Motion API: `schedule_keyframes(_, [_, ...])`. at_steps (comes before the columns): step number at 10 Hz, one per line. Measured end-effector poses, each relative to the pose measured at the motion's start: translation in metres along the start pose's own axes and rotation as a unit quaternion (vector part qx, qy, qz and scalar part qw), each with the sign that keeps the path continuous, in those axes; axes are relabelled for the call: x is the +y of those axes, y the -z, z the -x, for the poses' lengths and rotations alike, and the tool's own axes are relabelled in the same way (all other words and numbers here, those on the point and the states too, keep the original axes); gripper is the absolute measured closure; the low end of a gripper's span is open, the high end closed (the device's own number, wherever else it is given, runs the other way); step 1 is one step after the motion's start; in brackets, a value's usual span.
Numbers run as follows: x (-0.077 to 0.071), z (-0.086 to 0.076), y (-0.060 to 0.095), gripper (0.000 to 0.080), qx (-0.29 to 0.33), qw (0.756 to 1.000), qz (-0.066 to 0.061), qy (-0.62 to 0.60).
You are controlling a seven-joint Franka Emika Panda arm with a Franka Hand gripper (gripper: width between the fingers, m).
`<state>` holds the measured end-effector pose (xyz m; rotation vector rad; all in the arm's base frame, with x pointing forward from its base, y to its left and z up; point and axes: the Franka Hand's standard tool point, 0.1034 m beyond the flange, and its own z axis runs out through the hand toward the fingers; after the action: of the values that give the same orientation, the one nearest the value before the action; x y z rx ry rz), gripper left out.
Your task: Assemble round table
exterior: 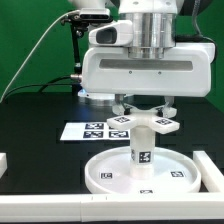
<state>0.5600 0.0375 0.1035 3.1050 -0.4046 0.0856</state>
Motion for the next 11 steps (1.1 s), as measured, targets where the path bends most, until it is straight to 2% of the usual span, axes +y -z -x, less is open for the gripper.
schedule_keyframes(2, [-0.0029,-0.0011,-0.0007,0.0353,0.004,0.989,-0.015,-0.146])
schedule_keyframes(6, [-0.0009,-0.0026,-0.0015,0.0353,-0.002,0.938,-0.033,-0.346])
schedule_keyframes(9, [-0.0009,-0.0024,-0.0015,0.0353,-0.005,0.909,-0.034,-0.415])
schedule_keyframes(11, [-0.0015,-0.0024,-0.0014,0.0353,-0.005,0.914,-0.034,-0.404])
